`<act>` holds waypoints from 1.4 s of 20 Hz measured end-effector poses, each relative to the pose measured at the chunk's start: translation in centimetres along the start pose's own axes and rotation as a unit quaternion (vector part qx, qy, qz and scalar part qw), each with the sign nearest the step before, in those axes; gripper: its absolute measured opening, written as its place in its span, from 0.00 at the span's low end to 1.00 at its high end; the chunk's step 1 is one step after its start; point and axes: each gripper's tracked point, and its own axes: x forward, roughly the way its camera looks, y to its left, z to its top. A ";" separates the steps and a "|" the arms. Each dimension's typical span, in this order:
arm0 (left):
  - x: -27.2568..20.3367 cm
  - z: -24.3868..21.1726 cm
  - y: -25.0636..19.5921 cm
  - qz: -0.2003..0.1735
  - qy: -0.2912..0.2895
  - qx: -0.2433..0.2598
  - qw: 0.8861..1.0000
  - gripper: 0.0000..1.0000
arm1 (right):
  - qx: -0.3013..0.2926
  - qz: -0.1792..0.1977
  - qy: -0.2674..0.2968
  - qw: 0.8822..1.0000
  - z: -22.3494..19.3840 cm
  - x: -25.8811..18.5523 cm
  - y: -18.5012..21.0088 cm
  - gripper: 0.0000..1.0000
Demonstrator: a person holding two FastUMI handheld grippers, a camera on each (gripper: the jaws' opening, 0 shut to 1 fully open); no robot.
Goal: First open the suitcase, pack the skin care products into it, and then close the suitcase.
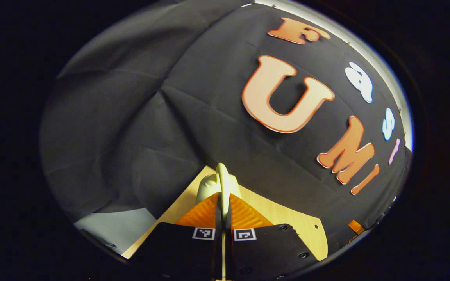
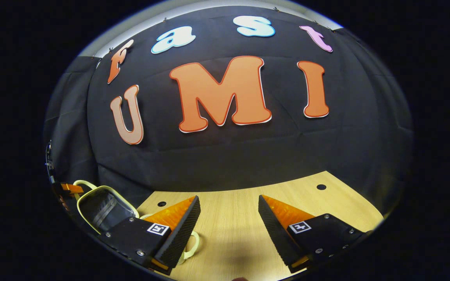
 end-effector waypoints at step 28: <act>4.6 -25.5 -24.3 -0.137 0.272 0.357 0.883 0.04 | -0.023 0.005 0.019 1.000 -1.3 0.2 -6.0 0.96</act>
